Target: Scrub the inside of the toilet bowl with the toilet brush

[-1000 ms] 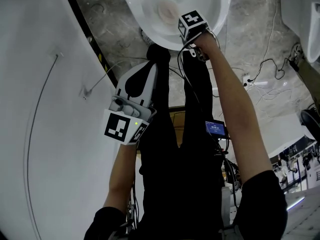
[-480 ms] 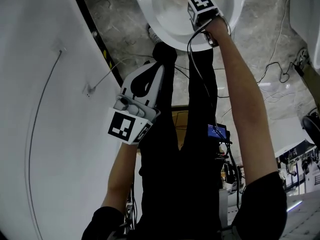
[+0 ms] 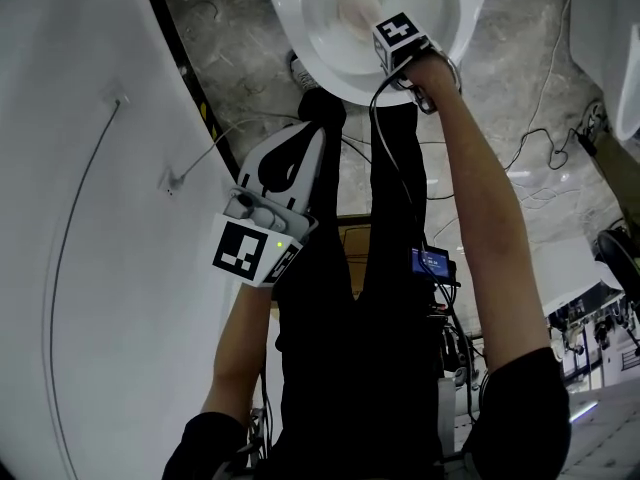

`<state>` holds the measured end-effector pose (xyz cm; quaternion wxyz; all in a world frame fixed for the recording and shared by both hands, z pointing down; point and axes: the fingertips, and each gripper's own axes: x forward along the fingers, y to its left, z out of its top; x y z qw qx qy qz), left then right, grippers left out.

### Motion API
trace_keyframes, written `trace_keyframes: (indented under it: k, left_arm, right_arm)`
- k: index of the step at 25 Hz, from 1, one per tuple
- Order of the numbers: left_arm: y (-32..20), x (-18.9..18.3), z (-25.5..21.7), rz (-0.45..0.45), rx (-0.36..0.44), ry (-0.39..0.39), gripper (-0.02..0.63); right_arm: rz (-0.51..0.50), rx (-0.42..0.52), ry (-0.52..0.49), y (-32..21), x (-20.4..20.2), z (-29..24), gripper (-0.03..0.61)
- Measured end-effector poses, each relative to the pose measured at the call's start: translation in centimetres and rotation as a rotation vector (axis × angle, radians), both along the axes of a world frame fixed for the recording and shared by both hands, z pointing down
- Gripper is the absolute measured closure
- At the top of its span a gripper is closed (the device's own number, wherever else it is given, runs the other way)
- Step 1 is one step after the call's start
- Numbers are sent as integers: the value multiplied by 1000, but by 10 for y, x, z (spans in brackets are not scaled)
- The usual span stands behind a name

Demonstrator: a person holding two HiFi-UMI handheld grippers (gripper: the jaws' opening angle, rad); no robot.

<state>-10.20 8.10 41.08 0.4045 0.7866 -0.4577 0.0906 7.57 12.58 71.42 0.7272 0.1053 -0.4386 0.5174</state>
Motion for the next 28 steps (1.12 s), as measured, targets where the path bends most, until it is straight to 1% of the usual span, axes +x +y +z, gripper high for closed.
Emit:
trace_keyframes:
  k: [5,9,12,15,20,22,23,25,28]
  left_arm:
    - [8,-2,-1,-22,8,13,604]
    - [11,1,-2,-30,14,18,604]
    - [12,2,-2,-31,14,18,604]
    - [12,-1,0,-30,12,14,604]
    - [14,-4,0,-25,6,5,604]
    - [13,-4,0,-23,9,3,604]
    - [12,-4,0,-23,9,2,604]
    - [12,-4,-1,-22,8,2,604]
    - [12,-2,-3,-15,7,0,604]
  right_arm:
    - [-160,-3,86,8,29,-8,476]
    - [-221,-23,134,-2,42,-15,477]
    - [-257,-18,170,-17,53,-14,477]
    - [-278,29,192,-40,60,-13,477]
    - [-286,208,220,-86,65,-12,477]
    - [-306,261,223,-101,64,-13,474]
    - [-320,276,223,-105,64,-14,474]
    - [-341,272,225,-105,62,-15,474]
    - [-337,219,230,-92,64,-15,476]
